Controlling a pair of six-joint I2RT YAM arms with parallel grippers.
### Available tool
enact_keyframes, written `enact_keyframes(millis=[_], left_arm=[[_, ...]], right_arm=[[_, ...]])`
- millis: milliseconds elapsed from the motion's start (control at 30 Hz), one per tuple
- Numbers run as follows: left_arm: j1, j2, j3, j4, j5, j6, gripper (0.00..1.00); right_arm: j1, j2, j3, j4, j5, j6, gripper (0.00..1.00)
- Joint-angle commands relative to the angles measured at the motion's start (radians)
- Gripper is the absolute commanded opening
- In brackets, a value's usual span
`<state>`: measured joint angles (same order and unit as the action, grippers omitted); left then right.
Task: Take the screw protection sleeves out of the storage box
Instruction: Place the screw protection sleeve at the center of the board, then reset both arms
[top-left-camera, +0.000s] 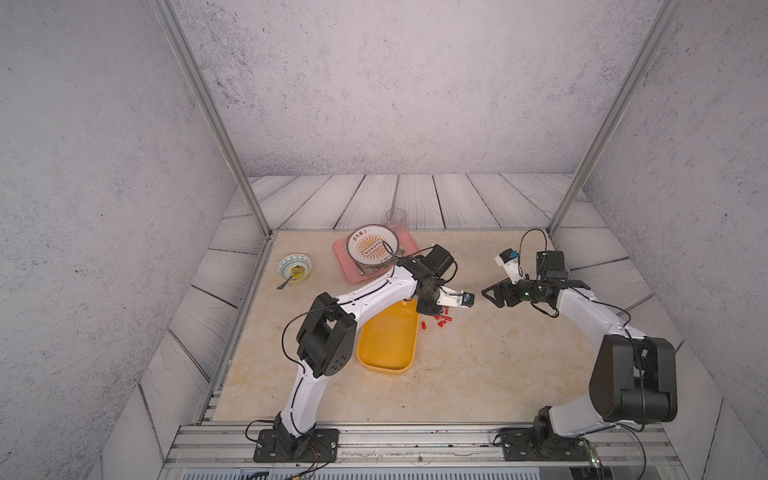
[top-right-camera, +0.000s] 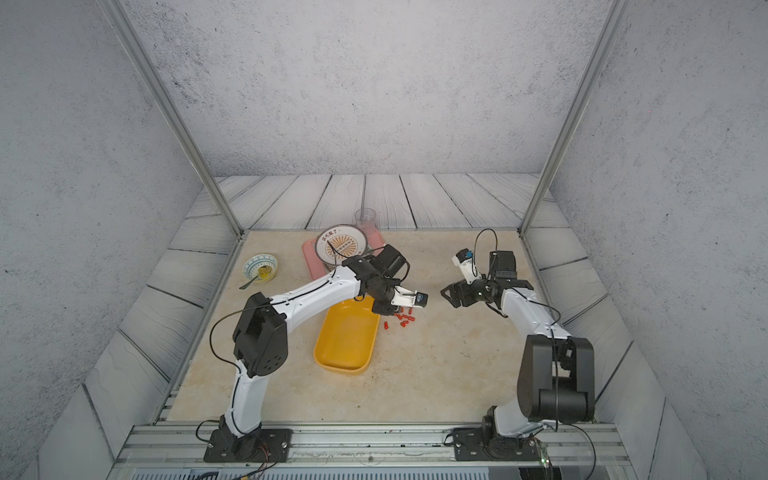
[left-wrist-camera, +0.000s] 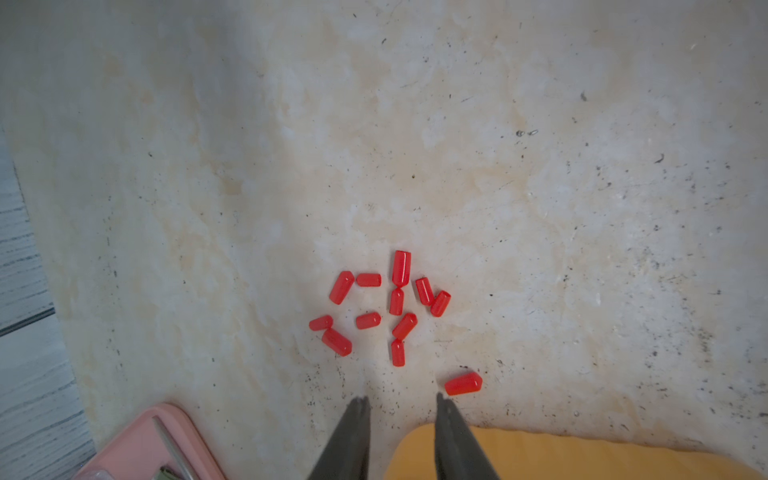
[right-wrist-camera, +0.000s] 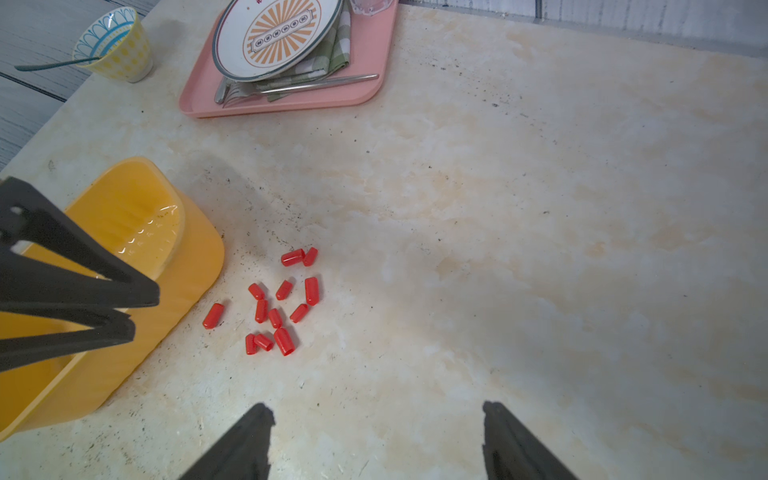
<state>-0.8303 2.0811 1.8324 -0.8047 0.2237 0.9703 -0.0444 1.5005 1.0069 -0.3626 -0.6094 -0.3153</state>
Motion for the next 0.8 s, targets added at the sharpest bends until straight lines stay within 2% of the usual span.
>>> enact_keyframes(millis=[0, 167, 367, 500, 667, 700, 767], left_arm=[[0.017, -0.096, -0.034, -0.036, 0.054, -0.075, 0.31], [0.074, -0.255, -0.135, 0.005, 0.049, -0.210, 0.33], [0.220, -0.438, -0.284, 0.071, 0.004, -0.391, 0.40], [0.336, -0.602, -0.476, 0.204, -0.069, -0.476, 0.59], [0.493, -0.781, -0.699, 0.375, -0.174, -0.603, 0.95], [0.515, -0.816, -0.744, 0.418, -0.216, -0.628, 0.99], [0.573, -0.893, -0.861, 0.538, -0.313, -0.695, 0.98]], right_arm=[[0.000, -0.034, 0.025, -0.016, 0.054, -0.012, 0.82], [0.000, -0.065, 0.076, -0.063, 0.254, -0.022, 0.84], [0.000, -0.127, 0.141, -0.123, 0.484, -0.075, 0.89], [0.000, -0.162, 0.185, -0.146, 0.683, -0.057, 0.95], [0.000, -0.221, 0.160, -0.086, 0.786, -0.006, 1.00], [0.000, -0.234, 0.140, -0.064, 0.807, 0.017, 1.00], [0.001, -0.266, 0.076, 0.014, 0.847, 0.076, 1.00]])
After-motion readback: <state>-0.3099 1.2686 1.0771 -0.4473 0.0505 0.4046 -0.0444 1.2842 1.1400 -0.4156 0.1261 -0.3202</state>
